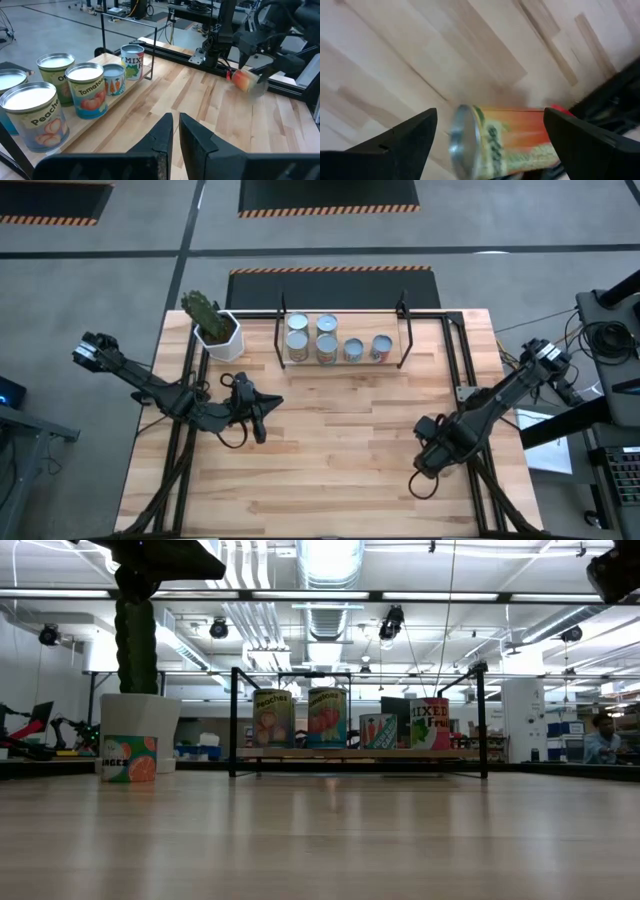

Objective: Pick and place cans onto a shelf
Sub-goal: Put the canned pineapple on the shelf

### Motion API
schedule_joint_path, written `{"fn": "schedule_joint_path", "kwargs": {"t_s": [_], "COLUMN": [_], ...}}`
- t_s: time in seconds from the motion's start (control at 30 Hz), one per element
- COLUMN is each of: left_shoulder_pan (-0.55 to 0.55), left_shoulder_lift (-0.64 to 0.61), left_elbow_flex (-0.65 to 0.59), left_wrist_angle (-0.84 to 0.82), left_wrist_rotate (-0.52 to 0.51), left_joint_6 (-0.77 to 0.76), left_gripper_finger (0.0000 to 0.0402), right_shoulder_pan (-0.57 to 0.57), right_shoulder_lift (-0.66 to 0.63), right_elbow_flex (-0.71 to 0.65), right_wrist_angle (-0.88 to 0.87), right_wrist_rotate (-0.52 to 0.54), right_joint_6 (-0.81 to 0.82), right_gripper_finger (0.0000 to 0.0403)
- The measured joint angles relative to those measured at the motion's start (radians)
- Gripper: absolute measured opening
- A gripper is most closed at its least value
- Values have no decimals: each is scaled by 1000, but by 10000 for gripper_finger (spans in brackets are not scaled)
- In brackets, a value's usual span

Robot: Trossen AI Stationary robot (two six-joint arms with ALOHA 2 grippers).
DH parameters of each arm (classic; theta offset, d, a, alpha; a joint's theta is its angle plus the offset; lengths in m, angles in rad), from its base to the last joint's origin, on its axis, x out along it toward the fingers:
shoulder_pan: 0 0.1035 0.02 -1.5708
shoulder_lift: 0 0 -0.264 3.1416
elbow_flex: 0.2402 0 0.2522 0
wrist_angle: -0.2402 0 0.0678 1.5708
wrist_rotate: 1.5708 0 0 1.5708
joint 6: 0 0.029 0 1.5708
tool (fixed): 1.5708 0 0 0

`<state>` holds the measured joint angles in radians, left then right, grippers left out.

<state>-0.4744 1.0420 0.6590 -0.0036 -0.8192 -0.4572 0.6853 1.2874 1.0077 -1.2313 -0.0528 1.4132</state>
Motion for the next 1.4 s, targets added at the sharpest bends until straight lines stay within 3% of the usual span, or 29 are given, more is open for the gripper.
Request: {"fn": "schedule_joint_path", "kwargs": {"t_s": [0.17, 0.37, 0.6, 0.93, 1.13, 1.4], "left_shoulder_pan": [0, 0, 0, 0, 0, 0], "left_shoulder_lift": [0, 0, 0, 0, 0, 0], "left_elbow_flex": [0, 0, 0, 0, 0, 0], "left_wrist_angle": [2, 2, 2, 2, 2, 2], "left_wrist_rotate": [0, 0, 0, 0, 0, 0], "left_joint_6": [1, 4, 11, 50, 72, 75], "left_gripper_finger": [13, 13, 13, 13, 13, 13], "right_shoulder_pan": [0, 56, 117, 115, 102, 72], "right_shoulder_lift": [-4, -2, 9, 151, 289, 408], "right_elbow_flex": [0, 0, 1, 1, 0, 0], "right_wrist_angle": [-18, -20, -43, -65, -66, -61], "right_wrist_rotate": [-24, -135, -212, 14, 27, 28], "right_joint_6": [-12, -284, -448, -756, -911, -976], "right_gripper_finger": [354, 352, 352, 352, 352, 332]}}
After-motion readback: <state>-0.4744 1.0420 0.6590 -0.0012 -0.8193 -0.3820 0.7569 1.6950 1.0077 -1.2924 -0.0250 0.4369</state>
